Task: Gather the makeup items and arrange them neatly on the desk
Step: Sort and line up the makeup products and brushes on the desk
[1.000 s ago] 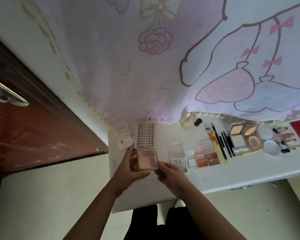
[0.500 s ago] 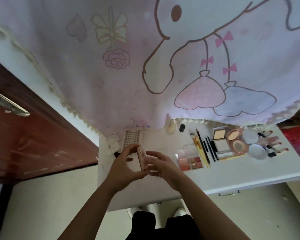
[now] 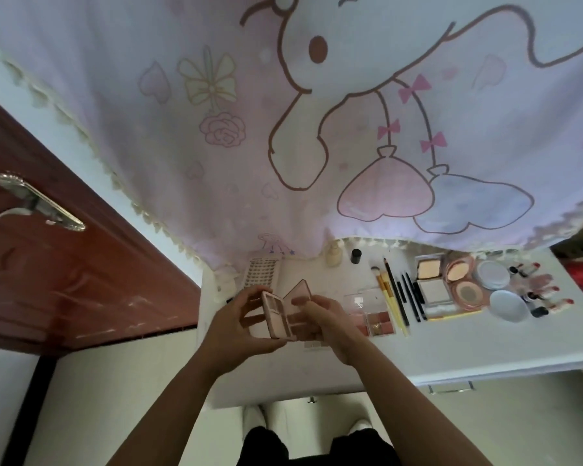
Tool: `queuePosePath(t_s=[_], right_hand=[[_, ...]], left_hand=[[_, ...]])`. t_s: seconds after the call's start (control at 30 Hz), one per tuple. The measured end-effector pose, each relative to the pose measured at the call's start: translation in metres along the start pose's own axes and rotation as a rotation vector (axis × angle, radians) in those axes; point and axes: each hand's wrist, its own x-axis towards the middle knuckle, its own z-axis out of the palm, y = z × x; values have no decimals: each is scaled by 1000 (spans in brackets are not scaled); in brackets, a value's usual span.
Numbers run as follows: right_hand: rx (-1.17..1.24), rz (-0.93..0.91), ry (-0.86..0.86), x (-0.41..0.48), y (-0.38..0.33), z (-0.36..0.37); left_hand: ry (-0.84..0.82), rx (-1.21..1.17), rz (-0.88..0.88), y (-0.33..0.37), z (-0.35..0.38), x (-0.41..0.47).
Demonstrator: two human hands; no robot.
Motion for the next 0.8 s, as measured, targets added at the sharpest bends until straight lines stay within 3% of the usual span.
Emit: queuePosePath(t_s=[0.2,0.43,0.6,0.7,0.8], right_hand=[[15,-54,116,1,-12,1],[-7,-123,344,10,-28,21],[-41,-140,401,19,-25,35],[-13,-86,440,27,-9,38],[-104,62,480,34,18,36]], left_hand=[[-64,-163,-15,0,-16,15],[-100,-336,-208,-27,-41,20],[10,-411,-432,-50,-39,29],[-57,-549,-562,-71,-30,29],[-12,-660,-637,-91,-15,26]])
